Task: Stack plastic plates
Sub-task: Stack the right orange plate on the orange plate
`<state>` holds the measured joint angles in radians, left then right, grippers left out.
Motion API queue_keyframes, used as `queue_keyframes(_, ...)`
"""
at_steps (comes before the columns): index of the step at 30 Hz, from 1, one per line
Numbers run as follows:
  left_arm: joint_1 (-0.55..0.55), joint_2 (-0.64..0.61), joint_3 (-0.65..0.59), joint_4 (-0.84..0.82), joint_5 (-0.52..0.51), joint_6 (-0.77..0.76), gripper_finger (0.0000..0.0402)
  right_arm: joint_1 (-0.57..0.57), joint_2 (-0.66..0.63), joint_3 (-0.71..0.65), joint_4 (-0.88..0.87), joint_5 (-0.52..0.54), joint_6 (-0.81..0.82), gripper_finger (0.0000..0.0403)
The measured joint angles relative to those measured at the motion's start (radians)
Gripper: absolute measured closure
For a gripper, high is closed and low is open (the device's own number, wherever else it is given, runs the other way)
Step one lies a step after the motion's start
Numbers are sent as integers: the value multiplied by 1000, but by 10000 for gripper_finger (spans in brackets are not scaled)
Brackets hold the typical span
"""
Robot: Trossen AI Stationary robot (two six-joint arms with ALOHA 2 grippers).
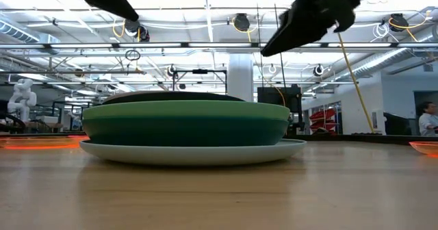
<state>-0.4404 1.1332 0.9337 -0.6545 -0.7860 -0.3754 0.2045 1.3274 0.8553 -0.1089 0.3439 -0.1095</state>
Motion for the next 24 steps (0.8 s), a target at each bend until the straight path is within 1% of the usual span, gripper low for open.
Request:
queue_keyframes(3, 0, 0, 0, -3, 0, -48, 352, -51, -84, -99, 68, 74, 41, 321)
queue_keyframes(6, 0, 0, 0, -10, 1, -85, 352, -105, -146, -177, 86, 138, 144, 321)
queue_keyframes(9, 0, 0, 0, -18, 1, -108, 352, -151, -189, -229, 31, 154, 287, 321)
queue_keyframes(11, 0, 0, 0, -17, 1, -112, 352, -166, -210, -240, -76, 147, 416, 321)
queue_keyframes(13, 0, 0, 0, -17, 1, -111, 352, -174, -234, -240, -213, 84, 577, 321)
queue_keyframes(16, 0, 0, 0, -17, 1, -105, 352, -175, -271, -240, -363, -96, 768, 321)
queue_keyframes(18, 0, 0, 0, -17, 1, -93, 352, -166, -286, -240, -420, -212, 809, 321)
queue_keyframes(19, 0, 0, 0, -17, 0, -86, 352, -155, -290, -240, -433, -253, 808, 321)
queue_keyframes(24, 2, 0, 0, -17, 0, -71, 352, -104, -292, -239, -516, -375, 811, 321)
